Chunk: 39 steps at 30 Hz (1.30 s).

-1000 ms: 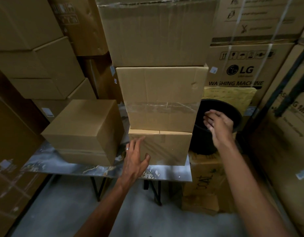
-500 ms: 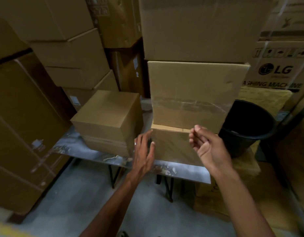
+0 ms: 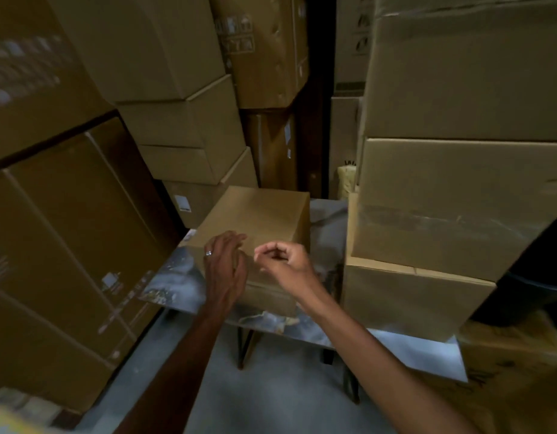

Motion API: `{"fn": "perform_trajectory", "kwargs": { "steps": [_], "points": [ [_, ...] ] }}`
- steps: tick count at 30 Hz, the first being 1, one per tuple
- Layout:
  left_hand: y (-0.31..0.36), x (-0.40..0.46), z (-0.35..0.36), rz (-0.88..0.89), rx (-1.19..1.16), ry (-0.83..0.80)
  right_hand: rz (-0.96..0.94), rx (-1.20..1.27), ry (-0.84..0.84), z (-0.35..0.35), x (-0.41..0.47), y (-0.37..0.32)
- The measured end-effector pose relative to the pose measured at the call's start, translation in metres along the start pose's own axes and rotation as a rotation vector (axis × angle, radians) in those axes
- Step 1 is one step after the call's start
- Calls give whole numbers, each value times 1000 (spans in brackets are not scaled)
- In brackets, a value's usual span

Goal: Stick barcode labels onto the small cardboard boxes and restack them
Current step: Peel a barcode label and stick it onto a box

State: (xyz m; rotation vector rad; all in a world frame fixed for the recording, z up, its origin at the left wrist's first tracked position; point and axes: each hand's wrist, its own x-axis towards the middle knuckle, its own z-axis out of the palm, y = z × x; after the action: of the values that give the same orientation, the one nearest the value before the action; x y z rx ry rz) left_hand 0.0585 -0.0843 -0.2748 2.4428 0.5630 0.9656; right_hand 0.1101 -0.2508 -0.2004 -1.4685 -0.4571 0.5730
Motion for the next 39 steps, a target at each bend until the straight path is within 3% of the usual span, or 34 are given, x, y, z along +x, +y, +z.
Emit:
{"fn": "perform_trajectory", "kwargs": {
  "steps": [6,10,13,16,23,29,35,39],
  "points": [
    [-44,35,1,41,78,-150,-230,-293,177,48,70,31],
    [-65,55,9,152,140,-208,-439,-813,249,61,99,62],
    [-70,65,18,166,304,-302,-427,-1150,307,68,113,73],
    [-68,76,30,163,369,-411,-388,-1302,383,63,125,82],
    [-52,115,57,255,350,-494,-356,-1336,527,36,155,75],
    [-39,178,104,495,411,-695,-206,-1401,489,-17,205,64],
    [-24,228,152,469,323,-766,-210,-1357,567,-59,261,55],
    [-15,250,178,471,332,-696,-141,-1265,623,-78,295,47]
  ]
}}
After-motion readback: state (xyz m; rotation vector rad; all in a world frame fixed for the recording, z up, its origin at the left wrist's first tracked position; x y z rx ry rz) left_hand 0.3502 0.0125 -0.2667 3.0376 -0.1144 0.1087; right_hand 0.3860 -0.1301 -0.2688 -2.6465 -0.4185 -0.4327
